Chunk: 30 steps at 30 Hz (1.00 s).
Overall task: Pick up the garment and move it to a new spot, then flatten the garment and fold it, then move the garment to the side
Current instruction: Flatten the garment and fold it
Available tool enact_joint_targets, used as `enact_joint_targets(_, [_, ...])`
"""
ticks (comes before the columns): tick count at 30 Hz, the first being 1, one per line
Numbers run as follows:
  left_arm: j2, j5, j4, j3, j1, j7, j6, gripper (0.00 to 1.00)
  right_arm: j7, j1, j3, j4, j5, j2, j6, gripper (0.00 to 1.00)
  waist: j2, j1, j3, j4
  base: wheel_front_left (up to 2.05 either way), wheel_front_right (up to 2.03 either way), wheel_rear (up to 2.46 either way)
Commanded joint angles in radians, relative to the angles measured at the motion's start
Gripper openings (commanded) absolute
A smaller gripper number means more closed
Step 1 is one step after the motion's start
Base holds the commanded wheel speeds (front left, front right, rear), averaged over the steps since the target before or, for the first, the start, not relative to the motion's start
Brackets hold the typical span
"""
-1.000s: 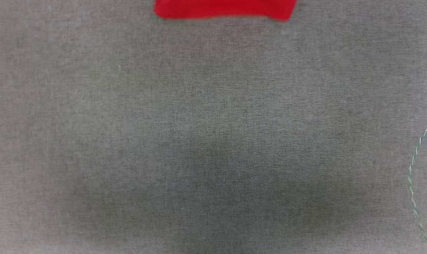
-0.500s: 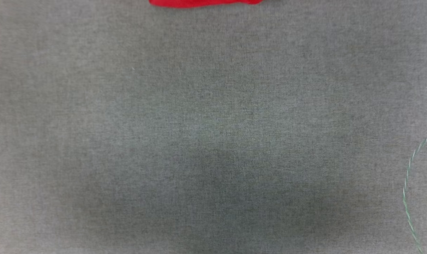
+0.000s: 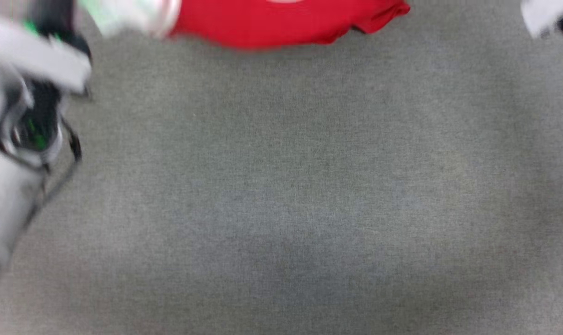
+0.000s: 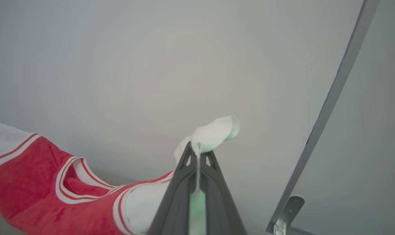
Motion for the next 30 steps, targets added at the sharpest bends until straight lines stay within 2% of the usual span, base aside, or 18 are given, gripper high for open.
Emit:
enact_joint_targets(1, [0.019, -0.005, -0.024, -0.003, 0.054, -0.003, -0.003, 0.00, 0.018, 0.055, -0.013, -0.048, 0.017, -0.022, -0.001, 0.00, -0.0001, 0.0000, -0.027, 0.003, 0.00, 0.00, 0.00])
enact_joint_targets(5, [0.061, -0.053, -0.115, 0.016, 0.225, -0.008, -0.003, 0.00, 0.101, 0.246, -0.067, -0.231, 0.044, -0.075, -0.001, 0.00, -0.0001, 0.0000, -0.045, 0.002, 0.00, 0.00, 0.00])
enact_joint_targets(8, [0.081, -0.076, -0.173, 0.043, 0.352, -0.010, -0.003, 0.00, 0.167, 0.392, -0.130, -0.356, 0.037, -0.087, -0.001, 0.00, -0.0001, 0.0000, -0.053, 0.000, 0.00, 0.00, 0.00])
enact_joint_targets(14, [0.095, -0.074, -0.308, 0.153, 0.598, -0.009, -0.003, 0.00, 0.324, 0.689, -0.266, -0.599, 0.008, -0.052, -0.001, 0.00, -0.0001, 0.0000, -0.064, 0.000, 0.00, 0.00, 0.00])
enact_joint_targets(19, [0.107, -0.053, -0.428, 0.233, 0.799, -0.008, 0.010, 0.00, 0.449, 0.896, -0.359, -0.774, -0.026, 0.003, -0.001, 0.00, -0.0001, 0.0000, -0.074, -0.006, 0.00, 0.00, 0.00])
enact_joint_targets(25, [0.142, -0.036, -0.560, 0.263, 0.975, -0.009, 0.044, 0.00, 0.556, 1.057, -0.422, -0.921, -0.053, 0.053, -0.001, 0.00, -0.0001, 0.0000, -0.083, -0.014, 0.00, 0.00, 0.00])
enact_joint_targets(30, [0.175, -0.035, -0.666, 0.325, 1.104, -0.009, 0.071, 0.00, 0.612, 1.152, -0.467, -1.023, -0.066, 0.079, -0.001, 0.00, -0.0001, 0.0000, -0.086, -0.019, 0.00, 0.00, 0.00])
